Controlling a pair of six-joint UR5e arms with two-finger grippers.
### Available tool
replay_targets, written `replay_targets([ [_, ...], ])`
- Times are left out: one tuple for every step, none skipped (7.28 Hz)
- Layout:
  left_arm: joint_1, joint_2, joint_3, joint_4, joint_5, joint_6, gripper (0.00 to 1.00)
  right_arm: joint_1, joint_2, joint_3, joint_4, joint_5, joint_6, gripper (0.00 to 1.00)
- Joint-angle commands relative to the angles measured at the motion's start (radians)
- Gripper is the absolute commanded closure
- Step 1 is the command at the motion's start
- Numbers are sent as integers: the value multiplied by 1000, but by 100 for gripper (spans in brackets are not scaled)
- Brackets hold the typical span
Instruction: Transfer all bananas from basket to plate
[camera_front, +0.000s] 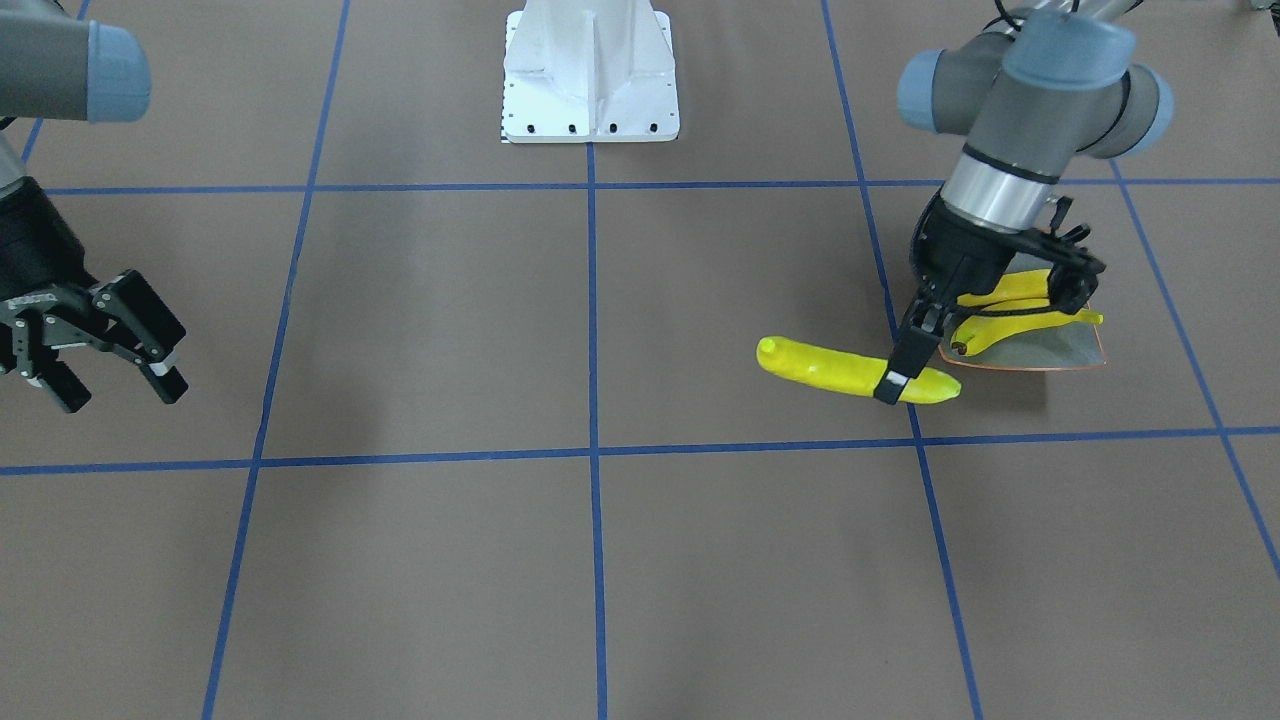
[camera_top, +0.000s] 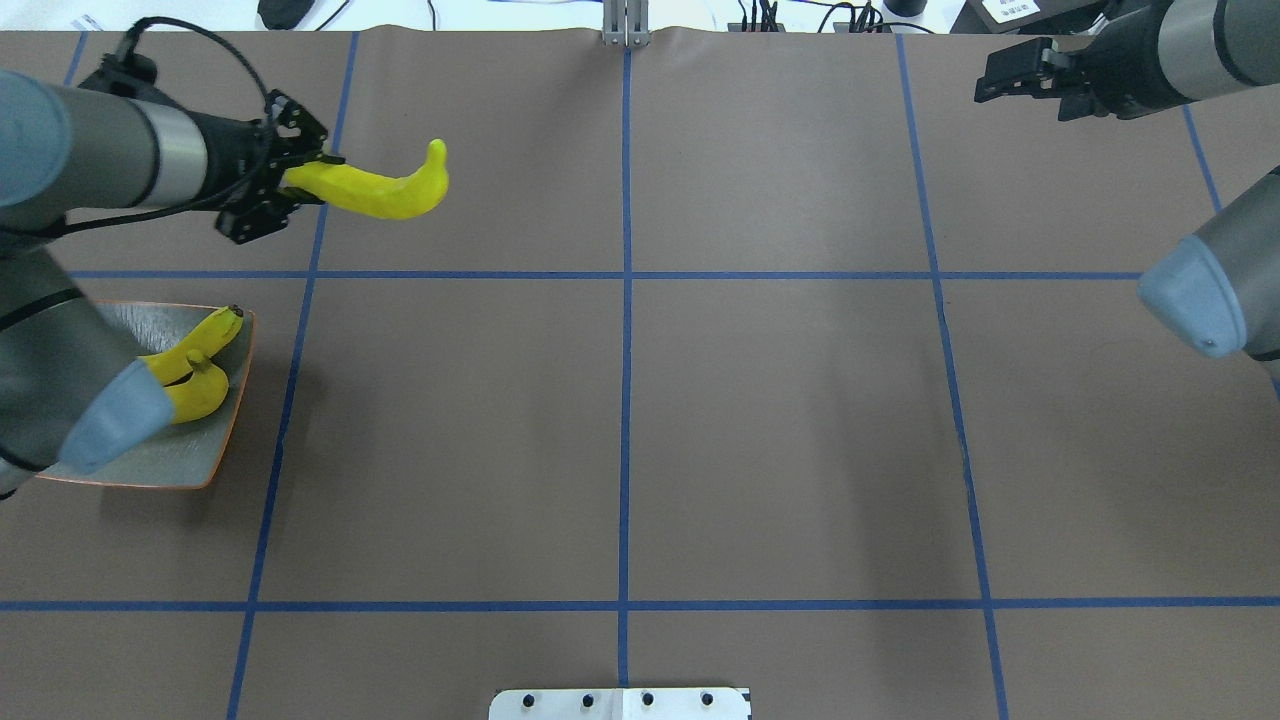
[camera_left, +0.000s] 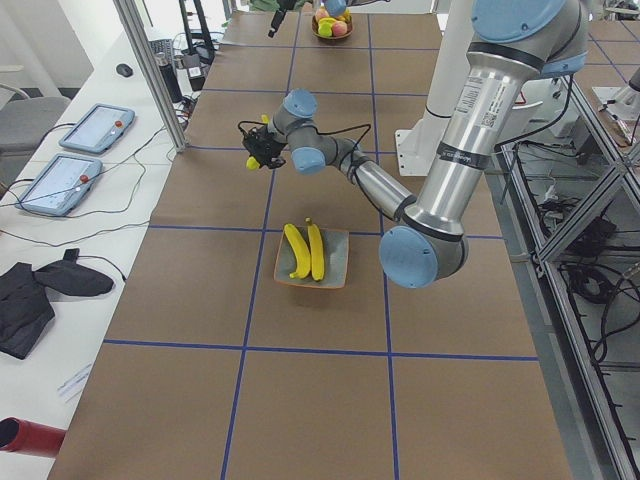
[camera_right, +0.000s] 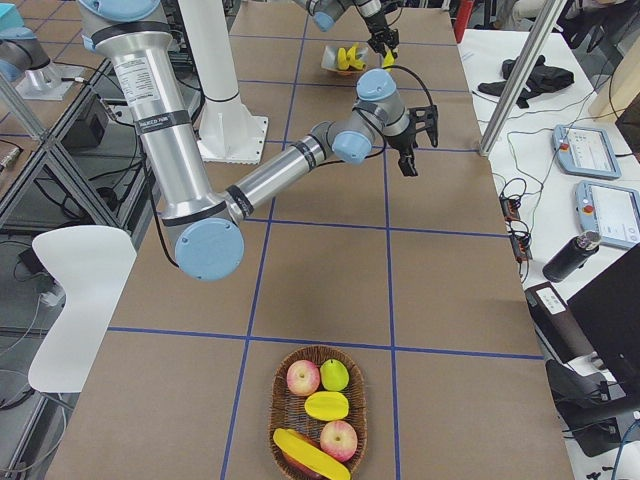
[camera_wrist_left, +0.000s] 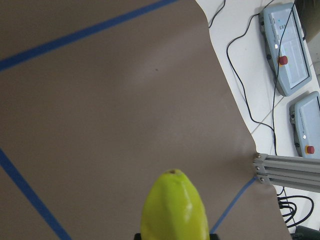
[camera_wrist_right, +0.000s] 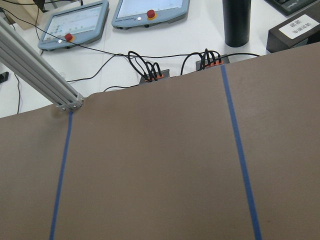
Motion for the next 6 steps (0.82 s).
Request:
replay_targets([
  [-78,279,-226,35,-97,99,100,57,0,-72,-3,81,-108,0],
  [-124,386,-279,30,-131,159,100,73,0,-95,-3,110,-129,0],
  [-146,465,-275,-11,-143,209,100,76,0,-104,-1,121,-129,0],
  [-146,534,-222,-109,-143,222,100,76,0,-110,-1,121,-129,0],
  [-145,547,-144,-190,-142,214,100,76,0,-119,2,121,-129,0],
  [-140,546,-91,-211,-139,211,100,76,0,-122,2,121,-129,0],
])
